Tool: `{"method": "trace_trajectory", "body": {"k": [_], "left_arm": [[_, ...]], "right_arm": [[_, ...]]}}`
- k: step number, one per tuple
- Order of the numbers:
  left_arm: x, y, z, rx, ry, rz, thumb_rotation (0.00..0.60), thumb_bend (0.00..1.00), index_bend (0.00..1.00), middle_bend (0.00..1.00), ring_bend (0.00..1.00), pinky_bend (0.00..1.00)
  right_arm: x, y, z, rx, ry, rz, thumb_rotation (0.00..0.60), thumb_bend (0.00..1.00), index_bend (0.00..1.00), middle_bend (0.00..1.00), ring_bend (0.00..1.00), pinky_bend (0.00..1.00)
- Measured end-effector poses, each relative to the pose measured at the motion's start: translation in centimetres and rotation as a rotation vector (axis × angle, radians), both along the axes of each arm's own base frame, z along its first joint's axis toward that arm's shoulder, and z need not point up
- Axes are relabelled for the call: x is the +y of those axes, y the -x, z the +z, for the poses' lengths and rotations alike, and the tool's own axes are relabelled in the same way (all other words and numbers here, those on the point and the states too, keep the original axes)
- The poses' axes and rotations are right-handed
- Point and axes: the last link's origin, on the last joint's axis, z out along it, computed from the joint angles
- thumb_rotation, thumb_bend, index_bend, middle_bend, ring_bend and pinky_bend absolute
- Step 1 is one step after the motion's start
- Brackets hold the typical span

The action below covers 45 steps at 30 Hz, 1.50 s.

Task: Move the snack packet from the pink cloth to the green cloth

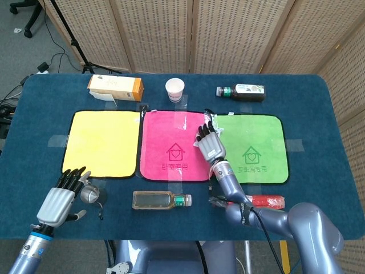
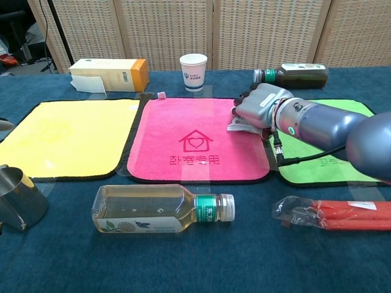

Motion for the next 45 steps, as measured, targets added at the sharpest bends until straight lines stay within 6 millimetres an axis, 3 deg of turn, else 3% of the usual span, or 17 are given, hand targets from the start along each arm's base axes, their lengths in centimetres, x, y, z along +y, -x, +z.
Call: {"method": "trace_trajectory", "body": {"k": [45], "left_arm": [[-0.2, -0.5, -0.1, -0.001, 0.002, -0.014, 0.600, 0.04, 0.00, 0.00, 0.00, 0.00]], "right_arm": [[0.5, 7.7, 5.9, 0.068, 0.086, -0.136, 0.600, 0.83, 0.14, 0.07, 0.00, 0.03]]}}
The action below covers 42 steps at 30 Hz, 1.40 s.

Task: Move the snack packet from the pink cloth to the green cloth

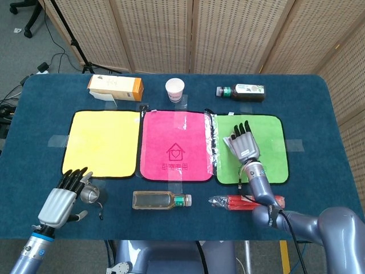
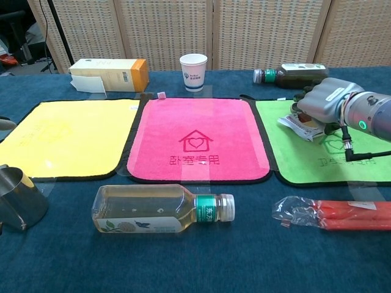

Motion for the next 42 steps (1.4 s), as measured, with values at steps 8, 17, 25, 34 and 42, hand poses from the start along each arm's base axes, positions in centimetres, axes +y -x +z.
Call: {"method": "trace_trajectory", "body": {"k": [8, 17, 25, 34, 42], "left_arm": [[0.1, 0.1, 0.1, 0.000, -0.006, 0.003, 0.600, 0.04, 0.00, 0.00, 0.00, 0.00], [0.3, 0.3, 0.3, 0.002, -0.016, 0.008, 0.600, 0.04, 0.00, 0.00, 0.00, 0.00], [0.4, 0.5, 0.5, 0.000, -0.029, 0.014, 0.600, 0.04, 0.00, 0.00, 0.00, 0.00], [0.8, 0.8, 0.6, 0.009, -0.048, 0.033, 0.600, 0.04, 0.00, 0.00, 0.00, 0.00], [1.0, 0.7, 1.0, 0.003, -0.097, 0.031, 0.600, 0.04, 0.00, 0.00, 0.00, 0.00]], "right_arm": [[0.0, -0.2, 0.2, -0.006, 0.002, 0.006, 0.600, 0.83, 0.14, 0.07, 0.00, 0.03], [-0.5, -2.3, 0.7, -0.038, 0.021, 0.052, 0.600, 0.82, 0.14, 0.07, 0.00, 0.03], [0.1, -4.3, 2.8, -0.158, 0.046, 0.086, 0.600, 0.78, 0.14, 0.07, 0.00, 0.03], [4.8, -3.7, 6.8, -0.412, 0.080, 0.137, 0.600, 0.57, 0.14, 0.05, 0.00, 0.03], [11.8, 1.4, 10.7, -0.665, 0.183, 0.126, 0.600, 0.25, 0.11, 0.00, 0.00, 0.03]]}}
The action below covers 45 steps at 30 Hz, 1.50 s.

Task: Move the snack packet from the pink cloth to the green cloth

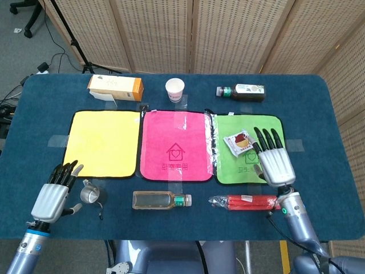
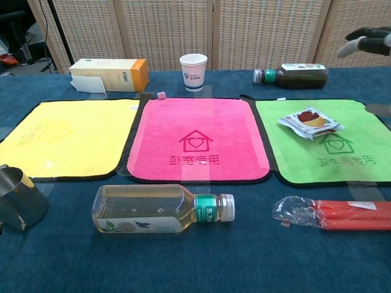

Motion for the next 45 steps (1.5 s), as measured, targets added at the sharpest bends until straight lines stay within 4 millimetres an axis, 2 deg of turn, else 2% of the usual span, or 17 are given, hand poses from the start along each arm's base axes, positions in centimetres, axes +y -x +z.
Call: {"method": "trace_trajectory", "body": {"k": [2, 4, 7, 12, 22, 29, 45], "left_arm": [[0.0, 0.0, 0.1, 0.001, -0.008, -0.003, 0.600, 0.04, 0.00, 0.00, 0.00, 0.00], [0.0, -0.1, 0.1, 0.002, -0.015, -0.006, 0.600, 0.04, 0.00, 0.00, 0.00, 0.00], [0.0, -0.2, 0.3, 0.002, -0.027, -0.010, 0.600, 0.04, 0.00, 0.00, 0.00, 0.00], [-0.1, -0.3, 0.7, 0.004, -0.045, -0.018, 0.600, 0.04, 0.00, 0.00, 0.00, 0.00], [-0.1, -0.3, 1.1, 0.023, -0.064, -0.028, 0.600, 0.04, 0.00, 0.00, 0.00, 0.00], [-0.1, -0.1, 1.1, 0.035, -0.062, -0.028, 0.600, 0.04, 0.00, 0.00, 0.00, 0.00], [-0.4, -0.7, 1.5, 0.022, -0.074, -0.057, 0.600, 0.04, 0.00, 0.00, 0.00, 0.00]], "right_arm": [[1.4, 1.0, 0.6, -0.038, 0.012, -0.007, 0.600, 0.20, 0.09, 0.00, 0.00, 0.03], [3.0, 2.1, 1.1, -0.072, 0.018, -0.019, 0.600, 0.08, 0.05, 0.00, 0.00, 0.01], [4.7, 3.5, 1.6, -0.103, 0.016, -0.054, 0.600, 0.00, 0.00, 0.00, 0.00, 0.00], [7.5, 5.4, 2.3, -0.119, 0.016, -0.101, 0.600, 0.00, 0.00, 0.00, 0.00, 0.00], [11.5, 8.7, 3.6, -0.085, 0.065, -0.156, 0.600, 0.00, 0.00, 0.00, 0.00, 0.00], [12.4, 10.4, 4.0, -0.089, 0.092, -0.179, 0.600, 0.00, 0.00, 0.00, 0.00, 0.00], [12.4, 9.9, 4.3, -0.131, 0.098, -0.179, 0.600, 0.00, 0.00, 0.00, 0.00, 0.00]]}}
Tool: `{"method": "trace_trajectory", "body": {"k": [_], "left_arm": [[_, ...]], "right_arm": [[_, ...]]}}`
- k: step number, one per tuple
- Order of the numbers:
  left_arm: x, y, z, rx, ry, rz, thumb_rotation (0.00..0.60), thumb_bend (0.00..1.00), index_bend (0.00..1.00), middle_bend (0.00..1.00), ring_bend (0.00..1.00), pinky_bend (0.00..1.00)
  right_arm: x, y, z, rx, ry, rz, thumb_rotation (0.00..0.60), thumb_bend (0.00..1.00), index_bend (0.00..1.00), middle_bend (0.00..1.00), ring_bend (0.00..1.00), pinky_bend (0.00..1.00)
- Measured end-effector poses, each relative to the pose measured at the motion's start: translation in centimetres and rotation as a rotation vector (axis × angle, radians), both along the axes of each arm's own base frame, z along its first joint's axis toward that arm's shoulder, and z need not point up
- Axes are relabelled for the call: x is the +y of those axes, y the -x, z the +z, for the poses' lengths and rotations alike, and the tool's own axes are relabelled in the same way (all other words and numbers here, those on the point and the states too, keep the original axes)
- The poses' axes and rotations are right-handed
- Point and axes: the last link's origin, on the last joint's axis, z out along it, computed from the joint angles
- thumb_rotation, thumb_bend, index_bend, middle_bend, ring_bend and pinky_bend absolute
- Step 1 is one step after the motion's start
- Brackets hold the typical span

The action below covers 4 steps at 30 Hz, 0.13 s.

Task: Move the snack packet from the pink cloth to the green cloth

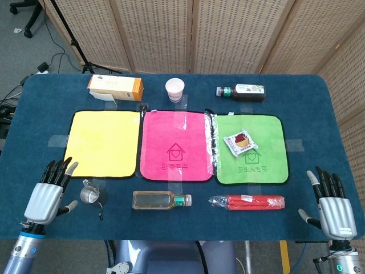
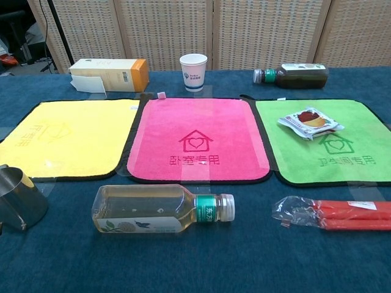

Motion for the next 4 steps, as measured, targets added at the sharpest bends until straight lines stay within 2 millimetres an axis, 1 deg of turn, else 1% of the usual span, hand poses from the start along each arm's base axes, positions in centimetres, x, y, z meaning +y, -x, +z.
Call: {"method": "trace_trajectory", "body": {"k": [4], "left_arm": [[0.07, 0.05, -0.27, 0.003, 0.011, 0.002, 0.600, 0.04, 0.00, 0.00, 0.00, 0.00]], "right_arm": [[-0.06, 0.06, -0.12, -0.002, -0.007, -0.005, 0.600, 0.00, 0.00, 0.00, 0.00, 0.00]]}}
